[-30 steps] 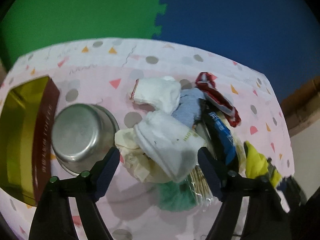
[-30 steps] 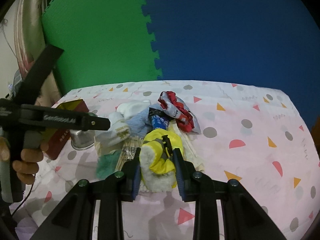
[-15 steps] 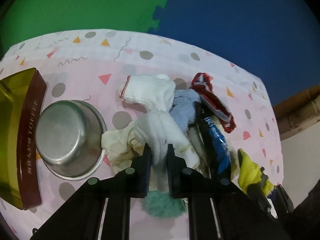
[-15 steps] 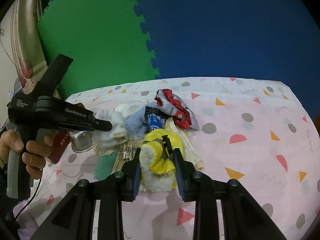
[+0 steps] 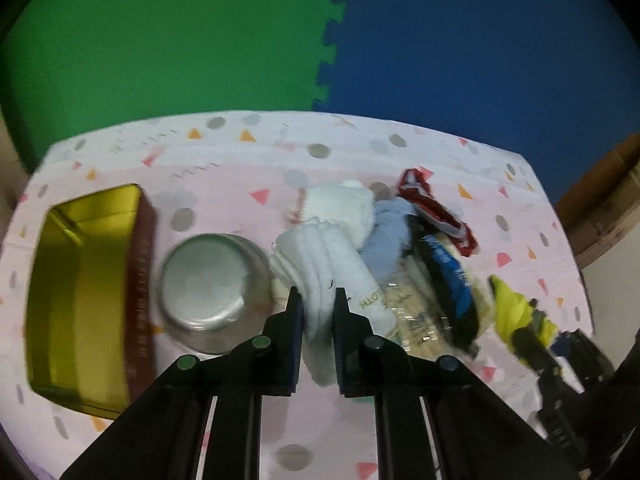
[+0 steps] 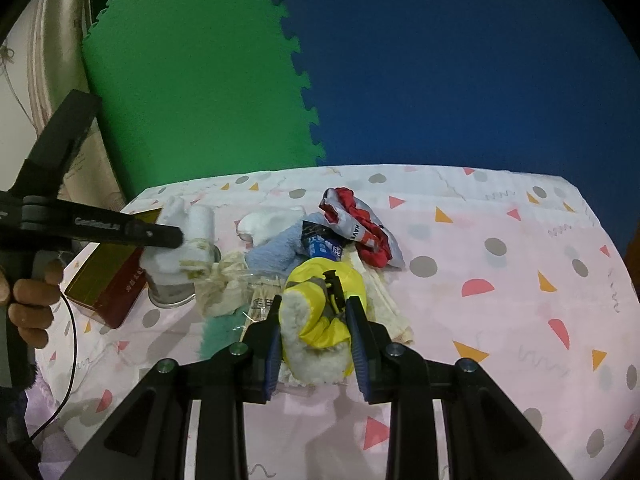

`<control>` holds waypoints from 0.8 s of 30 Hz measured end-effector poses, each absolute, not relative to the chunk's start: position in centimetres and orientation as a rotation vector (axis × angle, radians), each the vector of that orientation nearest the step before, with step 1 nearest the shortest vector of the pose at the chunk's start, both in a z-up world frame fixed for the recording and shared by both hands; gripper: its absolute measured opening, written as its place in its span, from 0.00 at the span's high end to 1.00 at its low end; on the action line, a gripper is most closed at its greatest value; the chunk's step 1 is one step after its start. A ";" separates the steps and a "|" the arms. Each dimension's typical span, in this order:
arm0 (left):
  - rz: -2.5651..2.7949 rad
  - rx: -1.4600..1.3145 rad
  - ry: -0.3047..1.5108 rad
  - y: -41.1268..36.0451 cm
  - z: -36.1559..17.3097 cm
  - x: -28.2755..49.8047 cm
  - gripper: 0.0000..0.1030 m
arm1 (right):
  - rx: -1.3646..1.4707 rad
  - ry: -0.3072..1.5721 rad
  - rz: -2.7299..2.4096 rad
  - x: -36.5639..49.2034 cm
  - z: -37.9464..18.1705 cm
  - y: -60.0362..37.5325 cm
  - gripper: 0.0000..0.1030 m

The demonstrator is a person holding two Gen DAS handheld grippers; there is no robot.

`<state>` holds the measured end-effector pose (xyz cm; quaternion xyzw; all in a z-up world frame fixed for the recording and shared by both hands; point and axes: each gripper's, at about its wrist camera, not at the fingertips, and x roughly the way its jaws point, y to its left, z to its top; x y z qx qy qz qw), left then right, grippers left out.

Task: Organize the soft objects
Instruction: 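Carry the white socks into the gold tin tray with the left gripper and release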

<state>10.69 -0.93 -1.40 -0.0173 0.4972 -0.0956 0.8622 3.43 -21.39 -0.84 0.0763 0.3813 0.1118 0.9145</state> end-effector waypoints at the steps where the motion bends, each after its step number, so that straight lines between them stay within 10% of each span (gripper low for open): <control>1: -0.181 -0.026 1.035 -0.3 -1.2 10.6 0.89 | 0.154 0.783 0.230 3.4 -0.7 -21.3 0.71; 24: 0.201 0.024 0.997 15.6 -2.6 10.5 0.89 | 0.066 0.770 0.242 3.4 1.7 -17.5 0.71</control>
